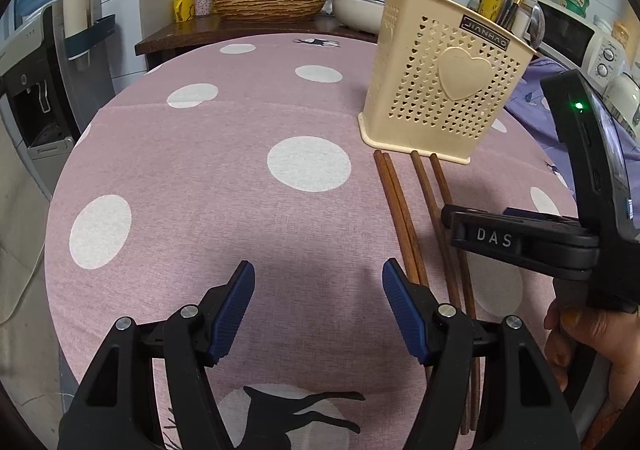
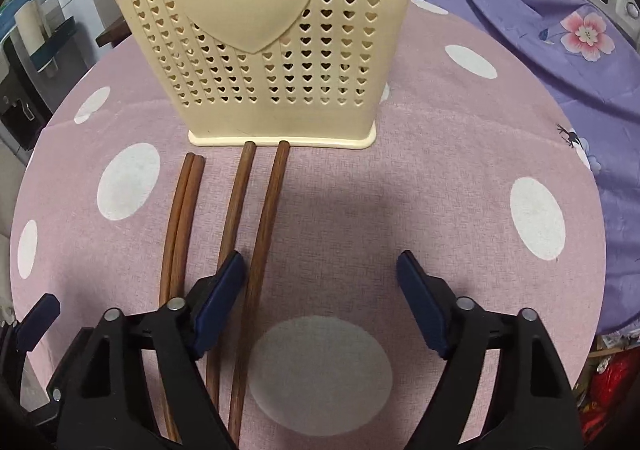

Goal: Organize utensils

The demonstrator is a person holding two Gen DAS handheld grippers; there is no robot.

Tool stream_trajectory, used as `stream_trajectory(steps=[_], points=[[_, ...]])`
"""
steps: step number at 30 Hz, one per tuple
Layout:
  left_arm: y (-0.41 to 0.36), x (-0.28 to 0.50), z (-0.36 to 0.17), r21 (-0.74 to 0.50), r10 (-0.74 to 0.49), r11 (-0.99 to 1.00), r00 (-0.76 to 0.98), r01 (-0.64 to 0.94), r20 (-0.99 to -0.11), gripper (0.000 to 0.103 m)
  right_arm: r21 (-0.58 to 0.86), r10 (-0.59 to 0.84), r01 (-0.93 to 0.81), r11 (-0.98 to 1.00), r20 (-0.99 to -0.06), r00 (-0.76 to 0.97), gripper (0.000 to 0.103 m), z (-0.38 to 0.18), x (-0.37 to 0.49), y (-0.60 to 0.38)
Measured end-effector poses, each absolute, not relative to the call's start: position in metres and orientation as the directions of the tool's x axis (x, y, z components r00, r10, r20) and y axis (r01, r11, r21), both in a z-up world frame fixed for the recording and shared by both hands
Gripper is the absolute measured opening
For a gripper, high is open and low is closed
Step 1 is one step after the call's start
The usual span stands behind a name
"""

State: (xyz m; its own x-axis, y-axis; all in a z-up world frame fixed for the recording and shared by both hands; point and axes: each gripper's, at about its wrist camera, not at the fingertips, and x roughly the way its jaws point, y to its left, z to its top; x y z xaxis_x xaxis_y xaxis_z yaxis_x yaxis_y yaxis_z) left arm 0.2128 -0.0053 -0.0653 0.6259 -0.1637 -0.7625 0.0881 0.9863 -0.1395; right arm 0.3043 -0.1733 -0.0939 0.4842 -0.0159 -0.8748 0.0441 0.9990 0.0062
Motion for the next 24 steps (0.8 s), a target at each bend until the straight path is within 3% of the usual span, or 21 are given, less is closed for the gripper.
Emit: stream_trajectory(steps=[3, 5, 13, 24], points=[[-0.012, 0.215, -0.061, -0.155, -0.196, 0.981, 0.620, 0.119, -0.760, 0.065, 0.010, -0.017, 0.054, 0.998, -0.873, 0.488, 0.053, -0.092, 0.302, -0.182], [-0.018, 0.219, -0.058, -0.187, -0.239, 0.971, 0.610, 0.148, -0.755, 0.065, 0.017, -0.008, 0.048, 0.999, -0.874, 0.486, 0.050, -0.090, 0.301, -0.186], [-0.047, 0.232, -0.068, -0.100, -0.205, 0.973, 0.587, 0.206, -0.784, 0.061, 0.029, 0.023, 0.006, 1.000, -0.872, 0.490, 0.050, -0.089, 0.296, -0.189], [-0.046, 0.237, -0.077, -0.073, -0.174, 0.978, 0.569, 0.196, -0.804, 0.058, 0.026, 0.023, -0.001, 1.000, -0.870, 0.492, 0.050, -0.090, 0.295, -0.186]])
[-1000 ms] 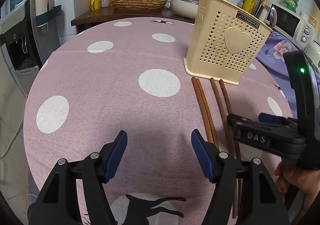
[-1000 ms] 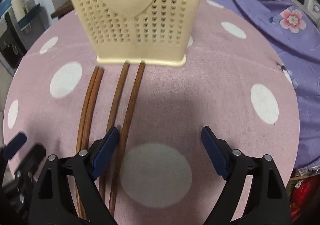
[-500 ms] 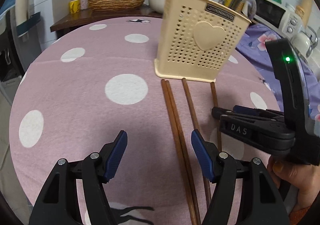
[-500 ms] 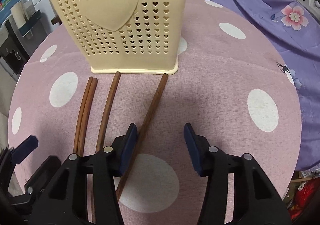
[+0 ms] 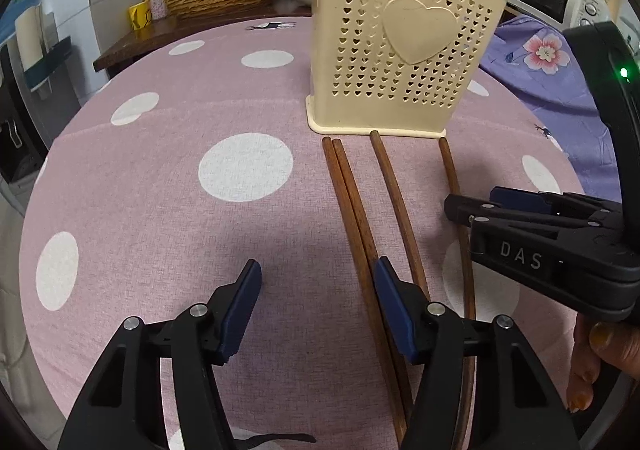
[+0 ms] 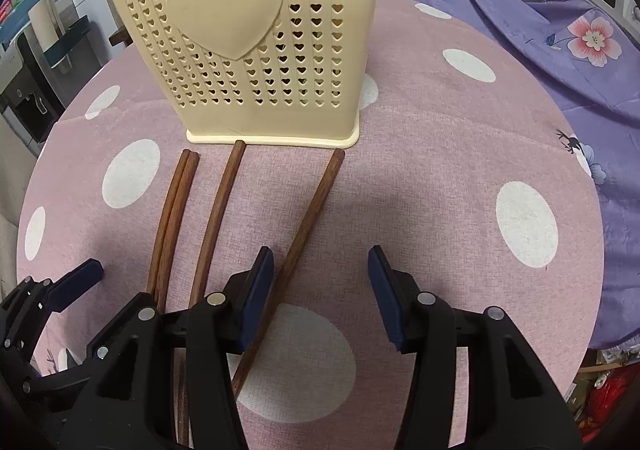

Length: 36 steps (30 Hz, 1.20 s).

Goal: Organize utensils

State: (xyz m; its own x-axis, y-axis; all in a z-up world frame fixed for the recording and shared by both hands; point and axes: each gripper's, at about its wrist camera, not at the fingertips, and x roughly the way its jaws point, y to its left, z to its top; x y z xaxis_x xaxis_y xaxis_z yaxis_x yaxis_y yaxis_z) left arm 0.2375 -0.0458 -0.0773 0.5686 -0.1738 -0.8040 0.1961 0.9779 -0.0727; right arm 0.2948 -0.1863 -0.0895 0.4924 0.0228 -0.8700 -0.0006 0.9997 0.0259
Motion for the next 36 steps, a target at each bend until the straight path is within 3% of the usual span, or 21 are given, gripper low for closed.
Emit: stream_trajectory(steps=[12, 21, 36], points=[[-0.057, 0.265, -0.075, -0.014, -0.122, 0.977, 0.502, 0.215, -0.856, 0.059, 0.048, 0.041, 0.002, 0.999, -0.876, 0.481, 0.050, -0.088, 0.297, -0.190], [-0.024, 0.259, -0.066, -0.122, -0.196, 0.978, 0.531, 0.171, -0.824, 0.056, 0.070, 0.042, 0.040, 0.997, -0.873, 0.487, 0.050, -0.088, 0.300, -0.197], [-0.025, 0.272, -0.075, -0.083, -0.133, 0.989, 0.510, 0.119, -0.850, 0.057, 0.036, 0.022, 0.019, 0.999, -0.874, 0.485, 0.050, -0.090, 0.304, -0.192]])
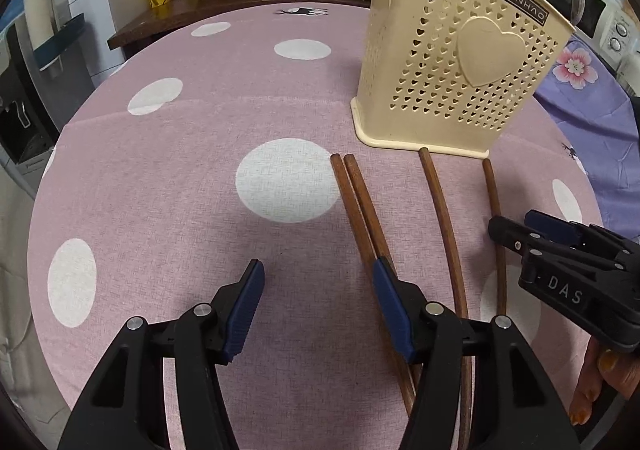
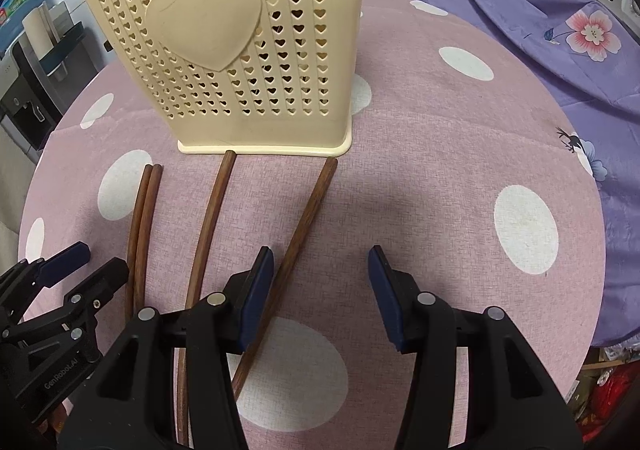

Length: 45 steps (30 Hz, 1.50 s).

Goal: Organize utensils

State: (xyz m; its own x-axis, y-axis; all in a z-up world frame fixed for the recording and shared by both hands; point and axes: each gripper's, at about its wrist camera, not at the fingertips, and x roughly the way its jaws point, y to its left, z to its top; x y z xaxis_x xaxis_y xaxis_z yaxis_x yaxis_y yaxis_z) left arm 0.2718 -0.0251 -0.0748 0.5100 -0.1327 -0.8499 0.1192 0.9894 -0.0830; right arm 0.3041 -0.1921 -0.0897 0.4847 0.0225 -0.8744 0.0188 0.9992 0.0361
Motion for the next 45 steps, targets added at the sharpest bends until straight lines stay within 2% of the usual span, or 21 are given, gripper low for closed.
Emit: stream_trajectory(steps=[13, 16, 20, 25, 30, 32, 37, 40, 43, 45], points=[[-0.025, 0.288, -0.072, -0.050, -0.103, 0.991, 0.484, 0.121, -0.869, 0.055, 0.036, 0.019, 0.028, 0.999, -0.882, 0.470, 0.050, -0.089, 0.312, -0.195], [-0.018, 0.296, -0.073, -0.019, -0.060, 0.996, 0.483, 0.090, -0.874, 0.051, 0.041, 0.023, 0.028, 0.999, -0.883, 0.469, 0.050, -0.089, 0.316, -0.190], [-0.014, 0.302, -0.073, -0.064, -0.091, 0.995, 0.469, 0.073, -0.878, 0.050, 0.062, 0.043, 0.026, 0.998, -0.882, 0.470, 0.050, -0.088, 0.318, -0.184], [-0.009, 0.291, -0.060, -0.181, -0.189, 0.981, 0.524, 0.067, -0.831, 0.050, 0.084, 0.058, 0.034, 0.996, -0.878, 0.476, 0.050, -0.088, 0.317, -0.188], [-0.027, 0.286, -0.067, -0.112, -0.155, 0.987, 0.515, 0.113, -0.843, 0.049, 0.080, 0.056, 0.031, 0.996, -0.877, 0.477, 0.050, -0.089, 0.318, -0.188], [-0.028, 0.287, -0.073, -0.104, -0.149, 0.988, 0.493, 0.117, -0.857, 0.045, 0.082, 0.058, 0.030, 0.996, -0.877, 0.477, 0.050, -0.089, 0.317, -0.189], [-0.031, 0.289, -0.073, -0.090, -0.137, 0.989, 0.489, 0.119, -0.862, 0.043, 0.072, 0.047, 0.035, 0.997, -0.878, 0.476, 0.050, -0.090, 0.318, -0.189], [-0.034, 0.297, -0.073, -0.059, -0.107, 0.992, 0.488, 0.112, -0.866, 0.038, 0.068, 0.037, 0.049, 0.997, -0.879, 0.475, 0.050, -0.090, 0.321, -0.188], [-0.038, 0.305, -0.073, -0.024, -0.074, 0.994, 0.485, 0.109, -0.871, 0.030, 0.058, 0.010, 0.086, 0.995, -0.880, 0.475, 0.042, -0.089, 0.325, -0.188], [-0.039, 0.309, -0.072, -0.019, -0.065, 0.995, 0.486, 0.101, -0.872, 0.023, 0.062, -0.004, 0.122, 0.991, -0.877, 0.481, 0.030, -0.089, 0.327, -0.190]])
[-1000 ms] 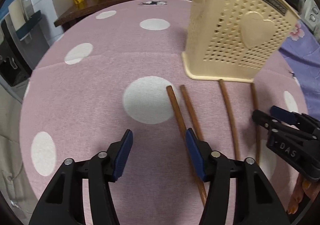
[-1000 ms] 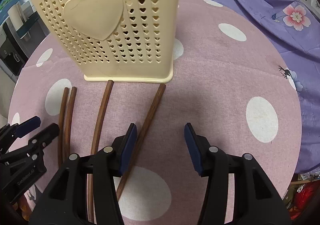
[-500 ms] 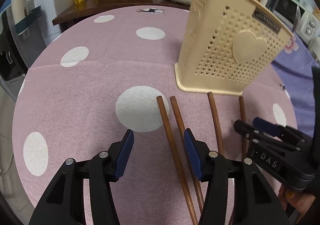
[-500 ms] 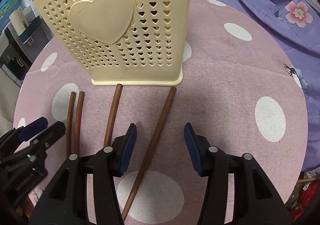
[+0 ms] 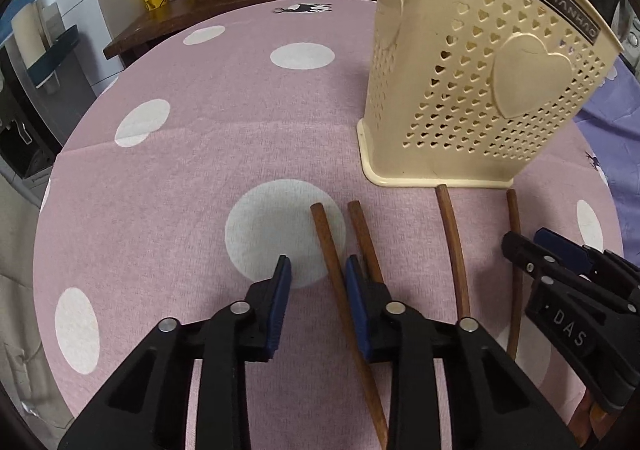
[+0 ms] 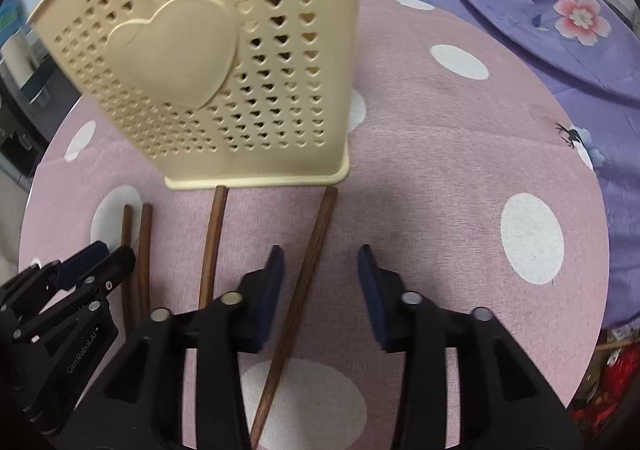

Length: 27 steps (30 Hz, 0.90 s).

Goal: Organize utensils
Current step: 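Grasp a wooden chopstick with the right tool while the left tool grasps another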

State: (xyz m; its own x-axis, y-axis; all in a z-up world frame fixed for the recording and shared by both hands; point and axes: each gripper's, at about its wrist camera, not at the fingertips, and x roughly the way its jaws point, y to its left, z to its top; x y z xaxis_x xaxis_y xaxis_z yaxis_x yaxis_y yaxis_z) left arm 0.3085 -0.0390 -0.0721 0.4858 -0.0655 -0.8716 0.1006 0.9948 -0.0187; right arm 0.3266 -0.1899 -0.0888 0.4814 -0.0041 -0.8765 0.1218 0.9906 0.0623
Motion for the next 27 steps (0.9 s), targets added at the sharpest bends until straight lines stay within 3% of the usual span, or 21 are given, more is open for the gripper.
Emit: stream_trajectory(steps=[5, 12, 18, 27], points=[[-0.044, 0.311, -0.072, -0.024, -0.071, 0.995, 0.485, 0.101, -0.871, 0.009, 0.072, -0.016, 0.159, 0.985, -0.869, 0.494, 0.011, -0.090, 0.331, -0.189], [-0.042, 0.306, -0.074, -0.068, -0.101, 0.994, 0.496, 0.086, -0.862, 0.009, 0.123, 0.024, 0.158, 0.980, -0.858, 0.513, 0.010, -0.091, 0.329, -0.198], [-0.032, 0.304, -0.069, -0.144, -0.157, 0.987, 0.509, 0.065, -0.846, 0.008, 0.259, 0.141, 0.147, 0.955, -0.828, 0.543, 0.009, -0.089, 0.318, -0.211], [-0.015, 0.269, -0.007, -0.238, -0.265, 0.962, 0.642, 0.131, -0.720, 0.008, 0.424, 0.325, -0.011, 0.906, -0.678, 0.660, 0.008, -0.037, 0.280, -0.232]])
